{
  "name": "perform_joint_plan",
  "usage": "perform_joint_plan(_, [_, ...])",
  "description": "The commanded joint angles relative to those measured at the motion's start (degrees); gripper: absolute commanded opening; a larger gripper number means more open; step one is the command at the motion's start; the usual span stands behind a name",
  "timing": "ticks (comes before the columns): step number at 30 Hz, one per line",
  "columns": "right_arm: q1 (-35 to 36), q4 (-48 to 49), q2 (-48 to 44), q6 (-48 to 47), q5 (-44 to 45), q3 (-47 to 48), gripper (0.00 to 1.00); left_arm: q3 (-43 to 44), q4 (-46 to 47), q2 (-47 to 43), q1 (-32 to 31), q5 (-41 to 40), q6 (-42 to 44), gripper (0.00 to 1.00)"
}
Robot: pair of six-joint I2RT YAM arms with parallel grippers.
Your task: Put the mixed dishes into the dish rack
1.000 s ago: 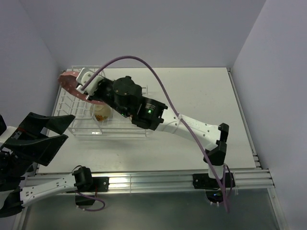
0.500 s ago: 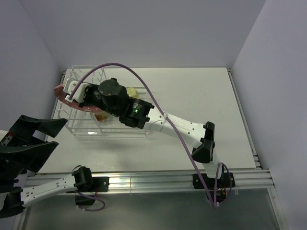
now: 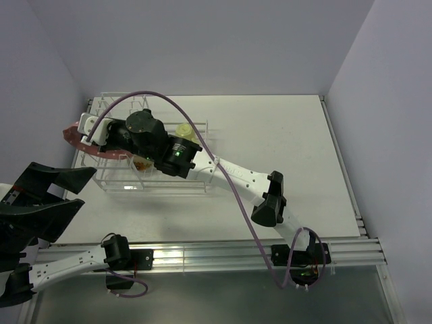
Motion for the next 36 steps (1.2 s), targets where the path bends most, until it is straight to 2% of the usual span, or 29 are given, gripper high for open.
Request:
perform_joint_plan(1, [-0.5,10.0,-2.4,-0.3,-2.5,3.5,0.00,0.8,0.2,-0.8,-0.2,-0.3,2.0,0.99])
perform_joint_plan(15, [-0.7,7.5,-1.0,-0.3,-6.0,2.7,0.00,0.3,-0.9,-2.0,-0.2,-1.8,3.2,0.99])
perform_joint_plan(25, [-0.8,7.8,0.2,0.1,-5.3,3.2,0.00,0.3,-1.3,-3.1,-0.2,-2.2,2.8,0.99])
perform_joint_plan(26, [-0.9,7.2,0.5,0.1,-5.3,3.4,0.02,0.3,-1.3,-3.0,-0.2,-2.2,2.8,0.99])
perform_joint_plan(30, [-1.2,7.3,0.7,0.4,-5.6,3.5,0.28,0.3,-1.4,-3.0,-0.2,-2.2,2.7,0.99])
perform_joint_plan(32, [-1.2,7.2,1.1,0.4,-5.3,3.9,0.29,0.2,-1.4,-3.1,-0.2,-2.2,2.6,0.99])
perform_joint_plan(33, [-1.1,7.1,1.2,0.4,-5.3,4.1,0.34,0.2,-1.5,-3.1,-0.2,-2.2,2.6,0.99])
perform_joint_plan(36, [-1.4,7.1,1.2,0.8,-5.3,4.2,0.42,0.2,-1.5,-3.2,-0.2,-2.4,2.6,0.99])
